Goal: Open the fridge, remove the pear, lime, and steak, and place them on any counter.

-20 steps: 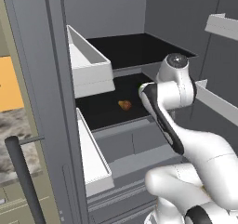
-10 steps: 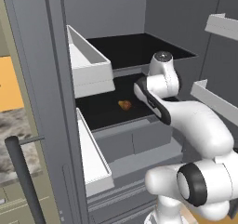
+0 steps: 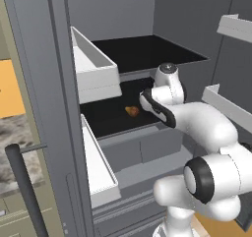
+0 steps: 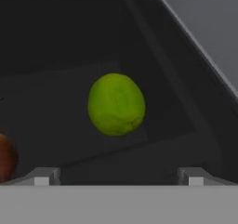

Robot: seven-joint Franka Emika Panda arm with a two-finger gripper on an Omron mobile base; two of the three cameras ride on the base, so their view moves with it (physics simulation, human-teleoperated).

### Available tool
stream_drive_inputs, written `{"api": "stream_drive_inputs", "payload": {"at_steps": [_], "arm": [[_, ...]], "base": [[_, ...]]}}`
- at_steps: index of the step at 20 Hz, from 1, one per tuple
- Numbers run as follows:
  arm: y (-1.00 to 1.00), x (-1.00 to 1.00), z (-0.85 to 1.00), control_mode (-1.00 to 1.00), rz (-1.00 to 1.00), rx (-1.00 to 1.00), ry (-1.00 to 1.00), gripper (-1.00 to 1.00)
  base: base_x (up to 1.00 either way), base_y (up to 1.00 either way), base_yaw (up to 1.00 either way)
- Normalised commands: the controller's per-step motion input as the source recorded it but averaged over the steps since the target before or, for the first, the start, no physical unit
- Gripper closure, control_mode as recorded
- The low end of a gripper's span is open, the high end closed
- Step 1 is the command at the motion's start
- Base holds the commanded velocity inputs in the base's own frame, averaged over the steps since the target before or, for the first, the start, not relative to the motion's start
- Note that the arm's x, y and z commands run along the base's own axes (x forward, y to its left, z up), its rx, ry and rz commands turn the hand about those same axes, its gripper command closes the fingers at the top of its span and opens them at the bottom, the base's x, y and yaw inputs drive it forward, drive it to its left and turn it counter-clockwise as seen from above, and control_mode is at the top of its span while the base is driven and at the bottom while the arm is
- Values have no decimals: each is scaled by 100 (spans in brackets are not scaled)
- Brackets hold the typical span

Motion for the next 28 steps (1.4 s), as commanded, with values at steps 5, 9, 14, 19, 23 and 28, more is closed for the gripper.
{"api": "stream_drive_inputs", "payload": {"at_steps": [5,9,14,19,23,28], "arm": [[-2,45,-24,-100,0,0,0,-100],[-3,46,-28,-100,0,0,0,-100],[-1,46,-12,-100,0,0,0,-100],[0,25,-20,-100,0,0,0,100],[0,0,-44,-100,0,0,0,100],[0,-58,-15,-100,1,0,-12,100]], "base": [[0,0,0],[0,0,0],[0,0,0],[0,0,0],[0,0,0],[0,0,0]]}}
